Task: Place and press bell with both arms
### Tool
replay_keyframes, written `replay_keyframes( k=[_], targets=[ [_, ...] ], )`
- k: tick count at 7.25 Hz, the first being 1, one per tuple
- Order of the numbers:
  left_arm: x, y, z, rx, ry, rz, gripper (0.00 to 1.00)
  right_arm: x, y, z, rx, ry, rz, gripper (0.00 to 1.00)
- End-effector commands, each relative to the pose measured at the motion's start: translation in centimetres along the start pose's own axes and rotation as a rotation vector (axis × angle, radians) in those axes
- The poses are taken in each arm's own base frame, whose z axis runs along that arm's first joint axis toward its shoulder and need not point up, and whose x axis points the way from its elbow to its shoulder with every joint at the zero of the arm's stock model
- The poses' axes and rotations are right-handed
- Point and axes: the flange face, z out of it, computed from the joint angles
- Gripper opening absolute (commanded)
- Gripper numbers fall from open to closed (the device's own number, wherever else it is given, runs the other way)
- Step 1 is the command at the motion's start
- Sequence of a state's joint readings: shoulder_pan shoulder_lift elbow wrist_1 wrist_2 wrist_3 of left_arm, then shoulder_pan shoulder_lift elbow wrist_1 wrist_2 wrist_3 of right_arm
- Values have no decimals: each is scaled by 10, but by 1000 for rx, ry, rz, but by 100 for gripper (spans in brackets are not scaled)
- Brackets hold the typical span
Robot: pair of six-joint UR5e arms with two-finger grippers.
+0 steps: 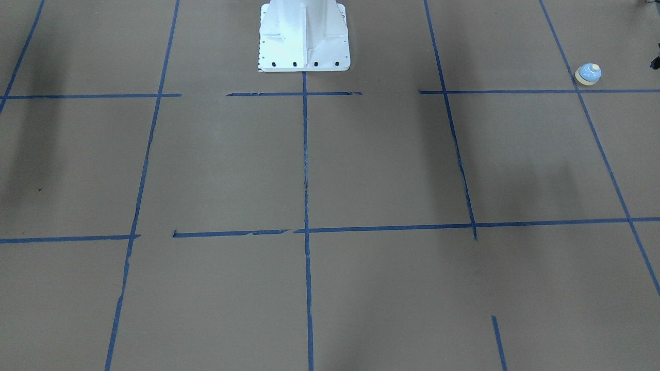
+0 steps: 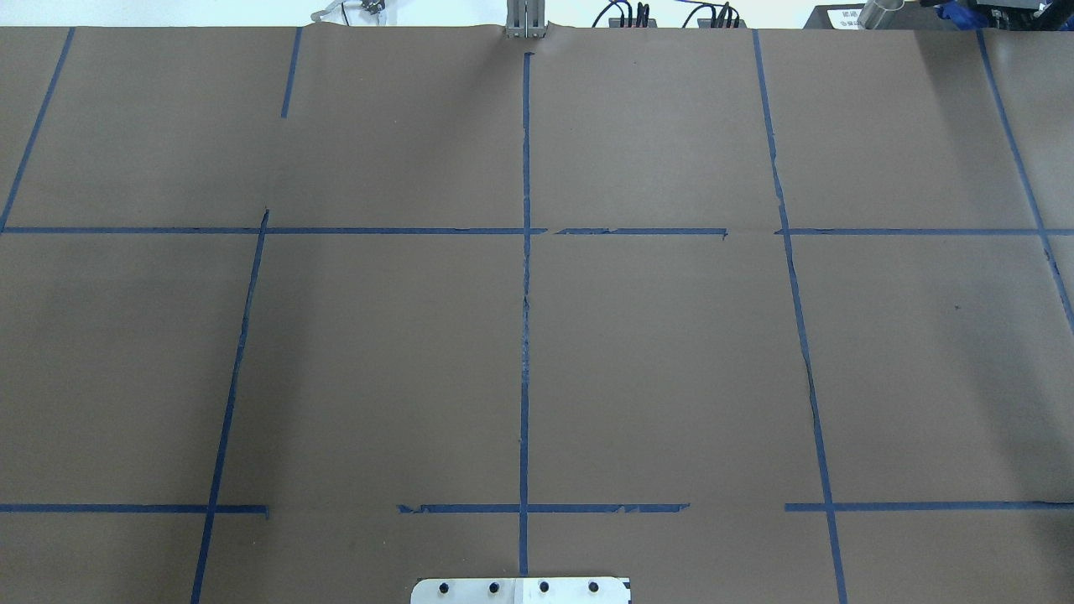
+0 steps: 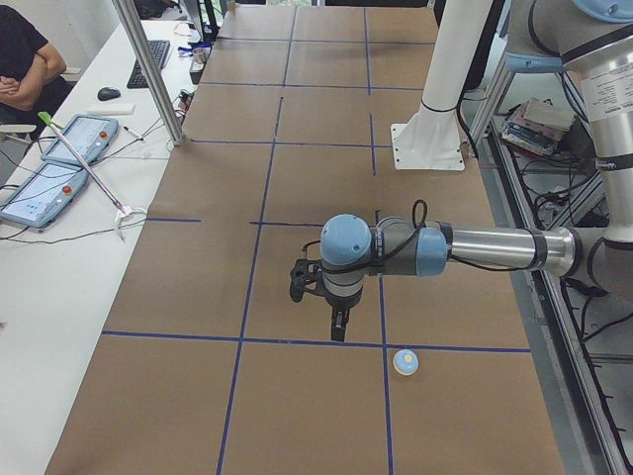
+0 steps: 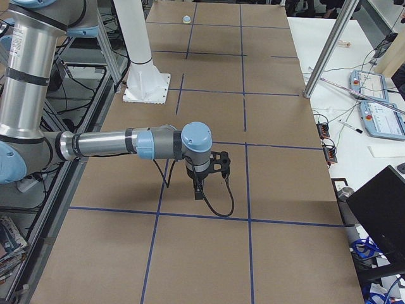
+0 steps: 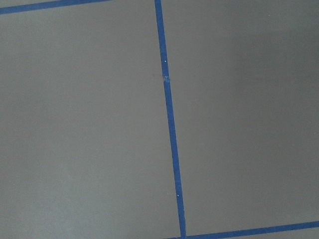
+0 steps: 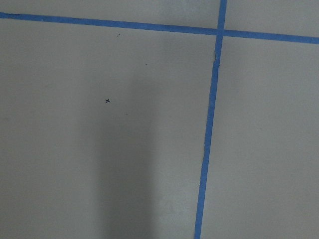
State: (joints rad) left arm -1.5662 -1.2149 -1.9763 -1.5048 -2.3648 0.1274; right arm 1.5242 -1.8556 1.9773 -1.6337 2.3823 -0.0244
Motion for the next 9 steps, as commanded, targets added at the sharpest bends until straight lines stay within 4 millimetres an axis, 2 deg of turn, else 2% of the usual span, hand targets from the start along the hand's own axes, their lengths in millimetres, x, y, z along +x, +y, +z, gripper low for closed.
replay_keyframes(
  k=[1, 3, 4, 5, 6, 7, 8, 9],
  targets=[
    [2, -1, -2, 5, 0, 5, 100, 1, 1, 0, -1, 0, 2, 100],
    [0, 4, 2, -6, 0, -2, 100, 0, 1, 1, -2, 0, 2, 100],
    [-4, 12, 10, -27, -3, -16, 100, 0, 1, 1, -2, -2, 2, 100],
    [1, 9, 17, -44, -3, -31, 100, -1, 1, 0, -1, -3, 2, 100],
    [11, 7, 38, -98, 1, -7, 100, -2, 0, 1, -2, -9, 0, 100],
    [0, 9, 60, -119, 1, -25, 100, -5, 0, 3, -8, -12, -6, 100],
    [-21, 17, 93, -107, -2, -12, 100, -10, -2, 6, -10, -13, -25, 100],
    [-25, 25, 122, -69, 1, -40, 100, -14, -5, 7, 5, -12, -52, 100]
  ],
)
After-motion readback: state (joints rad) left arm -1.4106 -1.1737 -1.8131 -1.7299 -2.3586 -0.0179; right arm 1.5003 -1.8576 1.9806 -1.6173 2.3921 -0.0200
